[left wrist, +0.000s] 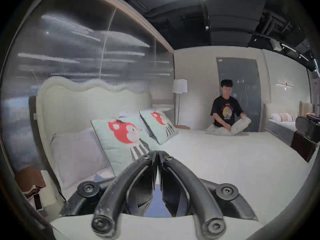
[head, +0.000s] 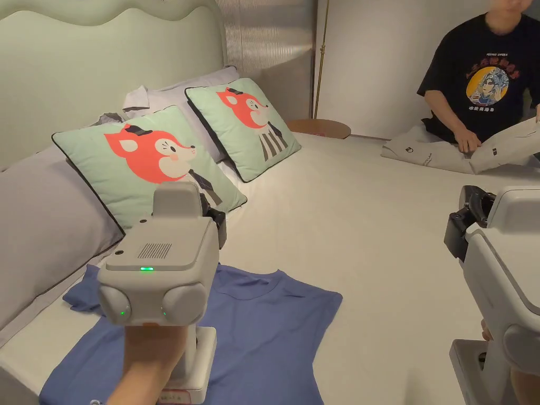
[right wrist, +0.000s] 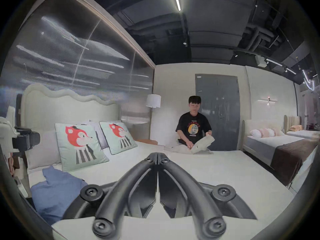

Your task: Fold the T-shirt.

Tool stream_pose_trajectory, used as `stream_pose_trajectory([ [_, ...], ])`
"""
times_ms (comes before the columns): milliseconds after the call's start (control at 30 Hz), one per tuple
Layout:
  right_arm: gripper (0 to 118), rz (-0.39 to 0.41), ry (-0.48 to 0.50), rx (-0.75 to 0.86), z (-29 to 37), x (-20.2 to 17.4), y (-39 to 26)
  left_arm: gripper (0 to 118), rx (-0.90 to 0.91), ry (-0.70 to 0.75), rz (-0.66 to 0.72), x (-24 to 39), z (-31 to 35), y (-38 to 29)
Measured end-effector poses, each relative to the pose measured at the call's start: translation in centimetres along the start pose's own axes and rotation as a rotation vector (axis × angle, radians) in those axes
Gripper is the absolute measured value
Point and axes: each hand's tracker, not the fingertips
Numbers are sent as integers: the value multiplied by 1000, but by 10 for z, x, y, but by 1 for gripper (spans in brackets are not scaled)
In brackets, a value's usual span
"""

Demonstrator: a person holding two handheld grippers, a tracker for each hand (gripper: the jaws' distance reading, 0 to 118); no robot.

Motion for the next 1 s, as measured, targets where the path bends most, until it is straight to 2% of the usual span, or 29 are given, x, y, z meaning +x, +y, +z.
stream_pose_trajectory([
  [233,0,10,-24,-87,-17,5,-25,1,-380,-72,35,4,-60,-75],
  [267,0,9,-28,-99,-19,5,-29,9,-442,-70,19,5,-68,-88],
  [300,0,7,-31,-112,-22,5,-33,22,-508,-84,9,5,-74,-101],
  [333,0,5,-33,-123,-24,5,-37,43,-564,-100,4,6,-80,-112],
  [367,0,3,-33,-136,-27,5,-41,77,-622,-103,6,7,-87,-126],
  [400,0,2,-32,-146,-29,5,-44,100,-675,-94,-3,8,-92,-137],
  [433,0,3,-31,-158,-31,3,-48,113,-712,-100,-6,9,-96,-150],
  [467,0,4,-29,-168,-32,3,-52,107,-696,-72,-27,10,-94,-160],
  [667,0,16,-16,-205,-38,-2,-65,105,-834,-38,5,7,-104,-202],
  [767,0,16,-14,-214,-38,-1,-67,99,-794,-46,-15,8,-99,-205],
  [833,0,15,-16,-217,-38,-1,-67,84,-807,-43,-25,13,-99,-200],
  [900,0,12,-18,-218,-36,2,-65,53,-802,-44,-37,14,-102,-197],
  [967,0,6,-19,-212,-30,5,-63,3,-774,-39,-59,19,-96,-186],
  [1000,0,4,-21,-206,-27,8,-61,3,-764,-33,-57,21,-92,-179],
])
